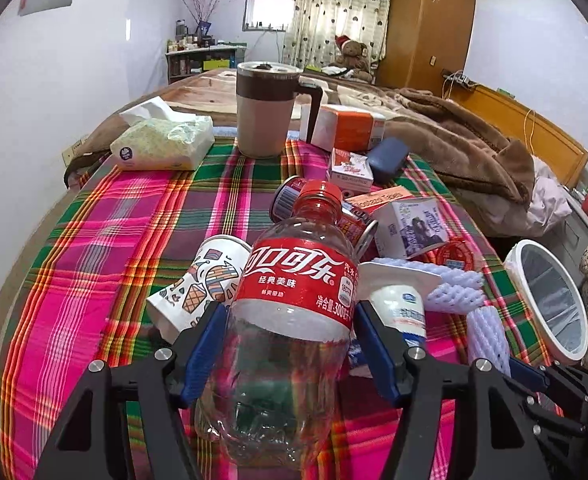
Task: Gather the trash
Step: 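Grasp the white foam net sleeve with the right tool while the left tool grasps the Coca-Cola bottle, then carry the foam sleeve and Coca-Cola bottle over the trash bin with both tools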
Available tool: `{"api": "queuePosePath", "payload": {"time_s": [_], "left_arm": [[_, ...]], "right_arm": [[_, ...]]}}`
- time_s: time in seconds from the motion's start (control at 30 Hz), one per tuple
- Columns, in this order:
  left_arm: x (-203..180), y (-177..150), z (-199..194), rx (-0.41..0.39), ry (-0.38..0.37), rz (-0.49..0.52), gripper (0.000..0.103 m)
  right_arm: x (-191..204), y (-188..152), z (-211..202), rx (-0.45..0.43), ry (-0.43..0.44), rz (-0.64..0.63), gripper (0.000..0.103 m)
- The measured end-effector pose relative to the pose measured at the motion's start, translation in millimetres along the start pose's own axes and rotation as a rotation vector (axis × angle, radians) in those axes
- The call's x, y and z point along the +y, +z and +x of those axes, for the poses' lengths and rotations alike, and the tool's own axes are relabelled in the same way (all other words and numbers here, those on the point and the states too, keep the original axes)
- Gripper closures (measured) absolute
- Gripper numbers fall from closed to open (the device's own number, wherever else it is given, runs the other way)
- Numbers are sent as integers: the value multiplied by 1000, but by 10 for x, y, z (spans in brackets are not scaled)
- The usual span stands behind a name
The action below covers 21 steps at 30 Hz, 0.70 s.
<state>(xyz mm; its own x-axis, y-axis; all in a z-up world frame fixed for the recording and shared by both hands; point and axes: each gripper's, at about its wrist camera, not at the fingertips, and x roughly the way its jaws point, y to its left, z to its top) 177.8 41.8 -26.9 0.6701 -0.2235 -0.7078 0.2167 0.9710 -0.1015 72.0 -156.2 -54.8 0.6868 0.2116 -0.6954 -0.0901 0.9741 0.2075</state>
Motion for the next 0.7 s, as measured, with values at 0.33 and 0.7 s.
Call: {"api": "queuePosePath", "payload": {"time_s": [0.33,0.7], "left_arm": [[-142,-27,-400,-82,-31,-10,37],[-588,-1,-596,-115,-86,34,37]], "right_arm": [[-129,99,-217,-76,98,13,85],[-424,230,-540,-177,53,22,85]]}}
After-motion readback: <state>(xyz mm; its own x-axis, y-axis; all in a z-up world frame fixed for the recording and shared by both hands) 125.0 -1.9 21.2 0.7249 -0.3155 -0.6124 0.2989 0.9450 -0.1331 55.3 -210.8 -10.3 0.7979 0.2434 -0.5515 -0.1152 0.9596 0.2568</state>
